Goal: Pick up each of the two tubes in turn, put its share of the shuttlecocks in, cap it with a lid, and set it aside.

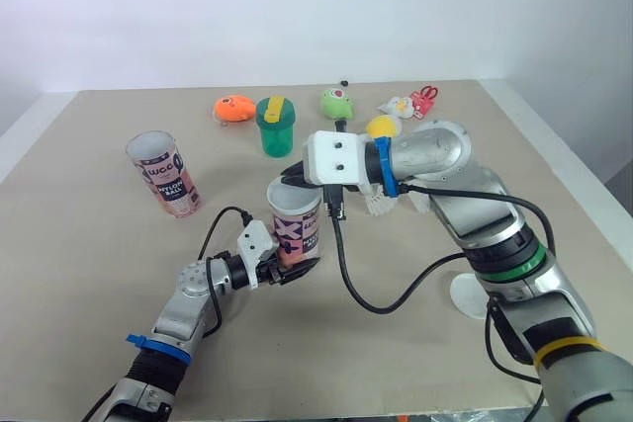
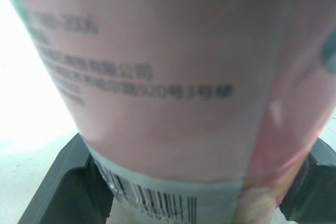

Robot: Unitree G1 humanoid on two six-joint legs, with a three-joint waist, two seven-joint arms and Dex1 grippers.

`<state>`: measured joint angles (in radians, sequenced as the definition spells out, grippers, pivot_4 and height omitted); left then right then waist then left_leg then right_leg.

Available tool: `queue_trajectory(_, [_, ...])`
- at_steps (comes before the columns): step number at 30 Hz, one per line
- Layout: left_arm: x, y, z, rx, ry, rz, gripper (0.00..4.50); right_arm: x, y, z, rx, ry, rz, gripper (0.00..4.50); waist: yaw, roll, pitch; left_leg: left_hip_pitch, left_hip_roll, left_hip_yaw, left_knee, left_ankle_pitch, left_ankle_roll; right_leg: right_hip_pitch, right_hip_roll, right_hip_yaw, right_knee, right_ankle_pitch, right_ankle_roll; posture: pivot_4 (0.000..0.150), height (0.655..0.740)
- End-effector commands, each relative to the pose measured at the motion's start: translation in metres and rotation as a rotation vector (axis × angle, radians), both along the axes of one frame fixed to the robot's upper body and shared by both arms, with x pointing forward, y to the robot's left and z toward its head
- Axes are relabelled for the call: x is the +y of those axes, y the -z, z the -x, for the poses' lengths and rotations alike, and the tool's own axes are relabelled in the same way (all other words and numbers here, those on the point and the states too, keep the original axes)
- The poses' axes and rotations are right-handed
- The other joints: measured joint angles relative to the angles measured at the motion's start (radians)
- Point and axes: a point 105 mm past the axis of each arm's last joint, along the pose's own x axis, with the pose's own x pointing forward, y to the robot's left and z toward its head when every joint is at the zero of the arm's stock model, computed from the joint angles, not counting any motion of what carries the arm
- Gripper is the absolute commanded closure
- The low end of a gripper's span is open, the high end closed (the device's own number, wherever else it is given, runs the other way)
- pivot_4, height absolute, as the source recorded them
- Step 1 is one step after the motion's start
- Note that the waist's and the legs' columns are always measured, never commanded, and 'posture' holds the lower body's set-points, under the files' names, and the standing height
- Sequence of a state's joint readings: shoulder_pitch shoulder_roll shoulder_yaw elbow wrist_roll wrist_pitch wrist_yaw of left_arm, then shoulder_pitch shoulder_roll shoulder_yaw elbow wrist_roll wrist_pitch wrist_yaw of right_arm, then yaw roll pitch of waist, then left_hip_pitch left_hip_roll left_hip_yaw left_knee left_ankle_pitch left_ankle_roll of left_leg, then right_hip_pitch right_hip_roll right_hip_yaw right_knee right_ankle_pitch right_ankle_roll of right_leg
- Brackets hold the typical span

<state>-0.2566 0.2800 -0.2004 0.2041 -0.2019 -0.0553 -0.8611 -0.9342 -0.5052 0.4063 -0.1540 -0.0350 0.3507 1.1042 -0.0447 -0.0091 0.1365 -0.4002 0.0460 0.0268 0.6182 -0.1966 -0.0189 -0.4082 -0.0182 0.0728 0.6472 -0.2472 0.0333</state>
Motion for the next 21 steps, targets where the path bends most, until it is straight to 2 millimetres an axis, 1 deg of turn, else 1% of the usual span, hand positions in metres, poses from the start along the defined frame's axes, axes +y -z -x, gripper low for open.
queue_trajectory(1, [0.010, 0.045, 0.009, 0.168, -0.038, -0.082, 1.06, 0.005, 0.029, 0.004, 0.065, -0.013, 0.047, 4.37, 0.000, 0.000, -0.003, 0.001, 0.000, 0.000, 0.000, 0.000, 0.000, 0.000, 0.000, 0.000, 0.000, 0.000, 0.000, 0.150, 0.7400])
queue_trajectory(10, [0.010, 0.045, 0.008, 0.169, -0.038, -0.082, 1.06, 0.010, 0.044, 0.001, 0.073, 0.001, 0.016, 4.37, -0.001, -0.003, -0.012, 0.008, 0.001, 0.000, -0.002, -0.003, -0.005, 0.002, -0.003, -0.002, 0.000, 0.000, 0.000, 0.150, 0.7400])
queue_trajectory(21, [0.010, 0.045, 0.008, 0.171, -0.038, -0.080, 1.06, 0.012, 0.070, 0.003, 0.119, 0.003, 0.038, 4.37, -0.001, -0.003, -0.020, 0.013, 0.001, 0.000, -0.002, -0.007, -0.010, 0.002, -0.006, -0.005, -0.001, 0.000, 0.000, 0.150, 0.7400])
